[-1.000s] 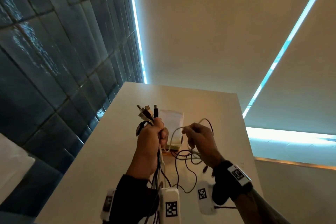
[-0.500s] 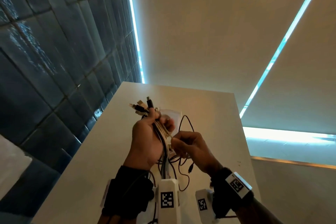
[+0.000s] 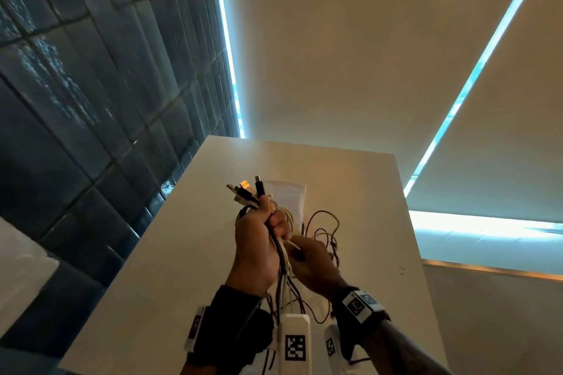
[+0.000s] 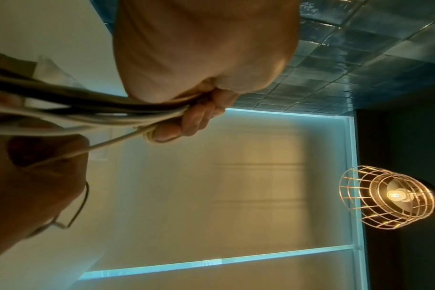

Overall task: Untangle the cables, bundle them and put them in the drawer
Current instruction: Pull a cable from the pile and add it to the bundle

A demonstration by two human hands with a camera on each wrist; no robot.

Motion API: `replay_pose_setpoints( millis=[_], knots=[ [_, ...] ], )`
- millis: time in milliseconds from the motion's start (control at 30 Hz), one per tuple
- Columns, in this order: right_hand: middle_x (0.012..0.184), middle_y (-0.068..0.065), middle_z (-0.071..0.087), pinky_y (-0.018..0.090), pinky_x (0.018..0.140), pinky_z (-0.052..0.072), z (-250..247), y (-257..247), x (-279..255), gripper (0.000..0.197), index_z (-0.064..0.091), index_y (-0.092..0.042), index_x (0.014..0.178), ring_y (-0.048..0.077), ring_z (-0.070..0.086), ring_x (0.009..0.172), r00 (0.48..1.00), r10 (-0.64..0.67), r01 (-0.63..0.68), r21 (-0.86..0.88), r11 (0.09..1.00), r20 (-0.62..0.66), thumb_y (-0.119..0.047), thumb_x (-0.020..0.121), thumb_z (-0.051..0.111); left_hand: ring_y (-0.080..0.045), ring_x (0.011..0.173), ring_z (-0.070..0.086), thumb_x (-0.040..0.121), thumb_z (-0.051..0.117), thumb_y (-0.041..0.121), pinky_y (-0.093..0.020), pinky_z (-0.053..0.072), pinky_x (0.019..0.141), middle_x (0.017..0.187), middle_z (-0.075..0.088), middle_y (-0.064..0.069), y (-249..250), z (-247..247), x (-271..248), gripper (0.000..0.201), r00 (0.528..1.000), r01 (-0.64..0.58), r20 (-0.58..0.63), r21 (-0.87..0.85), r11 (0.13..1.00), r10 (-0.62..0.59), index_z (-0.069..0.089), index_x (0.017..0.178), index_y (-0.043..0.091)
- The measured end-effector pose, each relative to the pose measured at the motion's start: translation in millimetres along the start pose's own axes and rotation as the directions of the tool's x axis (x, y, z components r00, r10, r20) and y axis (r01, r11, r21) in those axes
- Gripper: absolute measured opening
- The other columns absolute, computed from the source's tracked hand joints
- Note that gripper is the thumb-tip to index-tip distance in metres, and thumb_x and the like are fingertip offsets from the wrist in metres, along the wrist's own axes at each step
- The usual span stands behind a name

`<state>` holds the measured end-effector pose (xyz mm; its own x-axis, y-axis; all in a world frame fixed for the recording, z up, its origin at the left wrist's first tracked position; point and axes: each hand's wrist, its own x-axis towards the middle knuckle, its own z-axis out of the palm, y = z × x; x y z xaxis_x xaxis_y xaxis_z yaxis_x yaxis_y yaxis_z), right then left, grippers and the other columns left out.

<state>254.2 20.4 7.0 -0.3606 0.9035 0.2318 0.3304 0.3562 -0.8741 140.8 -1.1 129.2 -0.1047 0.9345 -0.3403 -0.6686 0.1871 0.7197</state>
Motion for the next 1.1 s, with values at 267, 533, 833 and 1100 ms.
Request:
replay_pose_setpoints(
  millis=[267, 533, 833, 1100],
  knots=[
    [0.107, -0.009, 0.052, 0.024, 0.079, 0.042, -21.2, 24.7, -12.7, 0.046, 0.054, -0.024, 0.106, 0.011, 0.047, 0.098, 0.988, 0.022, -0.075, -0.361, 0.930, -0.150, -0.043, 0.071, 0.076, -0.010, 0.048, 0.030, 0.101, 0.038, 0.031, -0.027, 0.026, 0.054, 0.060, 0.032, 0.003, 18.3, -26.7, 19.3, 0.035, 0.998, -0.066, -0.017, -0.144, 0.987, 0.064, 0.044, 0.069, 0.017],
    [0.108, -0.010, 0.049, 0.023, 0.077, 0.051, -27.8, 31.9, -29.0, 0.054, 0.047, -0.021, 0.101, 0.006, 0.053, 0.094, 0.981, 0.058, -0.098, -0.214, 0.972, -0.186, -0.034, 0.064, 0.084, -0.010, 0.047, 0.029, 0.102, 0.036, 0.032, -0.026, 0.027, 0.054, 0.058, 0.032, 0.005, 21.4, -28.3, 21.9, 0.036, 0.999, -0.044, 0.003, -0.150, 0.988, 0.045, 0.042, 0.069, 0.018],
    [0.097, -0.010, 0.054, 0.018, 0.078, 0.034, -43.4, 19.7, -42.1, 0.022, 0.064, -0.027, 0.082, 0.005, 0.039, 0.095, 0.986, -0.118, 0.039, -0.514, 0.857, -0.121, -0.041, 0.070, 0.078, -0.009, 0.048, 0.028, 0.102, 0.036, 0.032, -0.028, 0.023, 0.057, 0.057, 0.032, 0.005, 31.2, -30.8, 19.0, 0.037, 0.997, -0.082, 0.003, -0.140, 0.987, 0.083, 0.041, 0.068, 0.018],
    [0.060, -0.030, 0.046, 0.006, 0.058, 0.038, -53.3, 8.2, -53.2, 0.021, 0.065, -0.028, 0.105, -0.012, 0.055, 0.069, 0.998, 0.024, -0.045, -0.451, 0.892, -0.052, -0.032, 0.085, 0.070, -0.009, 0.046, 0.031, 0.102, 0.036, 0.032, -0.027, 0.025, 0.058, 0.056, 0.034, 0.006, 35.9, -36.6, 18.5, 0.037, 0.994, -0.113, -0.023, -0.137, 0.984, 0.111, 0.043, 0.068, 0.018]
  ],
)
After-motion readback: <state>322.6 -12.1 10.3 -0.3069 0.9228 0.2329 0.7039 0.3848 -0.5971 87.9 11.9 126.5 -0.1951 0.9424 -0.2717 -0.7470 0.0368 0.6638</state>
